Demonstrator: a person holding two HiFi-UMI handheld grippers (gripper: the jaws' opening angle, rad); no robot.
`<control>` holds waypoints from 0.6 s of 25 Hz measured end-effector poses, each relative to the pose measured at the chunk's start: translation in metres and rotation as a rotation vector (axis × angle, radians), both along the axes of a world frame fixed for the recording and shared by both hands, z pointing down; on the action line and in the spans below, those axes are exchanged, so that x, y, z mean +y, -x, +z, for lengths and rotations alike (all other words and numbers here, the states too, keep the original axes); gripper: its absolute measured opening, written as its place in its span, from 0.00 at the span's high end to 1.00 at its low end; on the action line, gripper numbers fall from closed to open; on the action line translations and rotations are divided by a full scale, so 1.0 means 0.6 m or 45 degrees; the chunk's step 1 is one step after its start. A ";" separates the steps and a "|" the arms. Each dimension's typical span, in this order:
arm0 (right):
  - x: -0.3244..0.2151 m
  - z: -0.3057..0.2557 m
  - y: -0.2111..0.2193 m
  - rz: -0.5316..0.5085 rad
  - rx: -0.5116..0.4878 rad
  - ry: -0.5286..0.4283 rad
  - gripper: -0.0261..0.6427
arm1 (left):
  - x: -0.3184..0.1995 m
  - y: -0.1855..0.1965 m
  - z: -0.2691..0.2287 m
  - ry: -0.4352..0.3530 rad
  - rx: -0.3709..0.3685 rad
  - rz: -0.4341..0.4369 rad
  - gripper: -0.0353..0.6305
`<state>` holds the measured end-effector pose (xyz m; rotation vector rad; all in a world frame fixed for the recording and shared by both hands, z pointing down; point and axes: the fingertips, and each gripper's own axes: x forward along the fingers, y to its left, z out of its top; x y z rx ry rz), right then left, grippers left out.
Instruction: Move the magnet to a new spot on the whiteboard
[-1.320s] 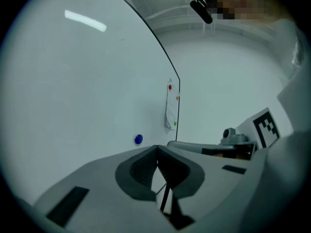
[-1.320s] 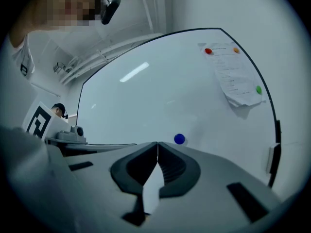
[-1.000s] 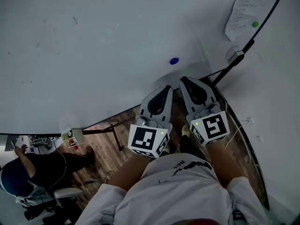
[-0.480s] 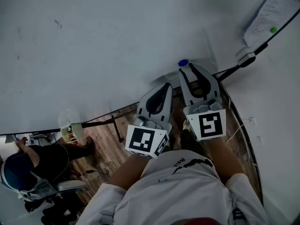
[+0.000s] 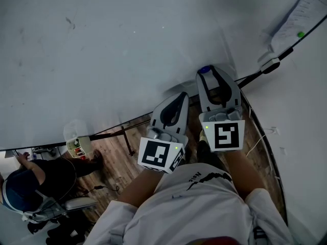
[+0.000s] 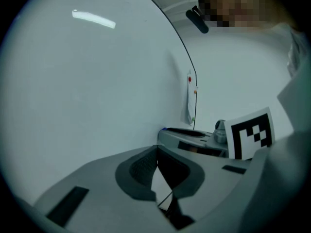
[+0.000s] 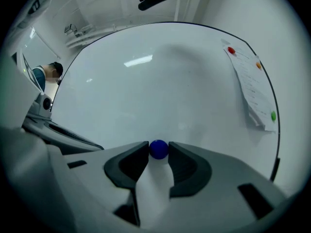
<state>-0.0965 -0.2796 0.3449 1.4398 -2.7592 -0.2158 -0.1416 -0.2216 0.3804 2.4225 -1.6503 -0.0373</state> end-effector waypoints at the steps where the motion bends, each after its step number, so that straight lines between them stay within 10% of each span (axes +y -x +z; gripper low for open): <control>1: -0.001 0.000 -0.001 0.007 -0.001 0.002 0.77 | 0.001 0.001 0.000 -0.001 0.000 0.002 0.93; 15: 0.006 -0.002 -0.015 -0.012 -0.012 0.013 0.77 | 0.007 -0.004 -0.005 -0.026 0.021 0.030 0.93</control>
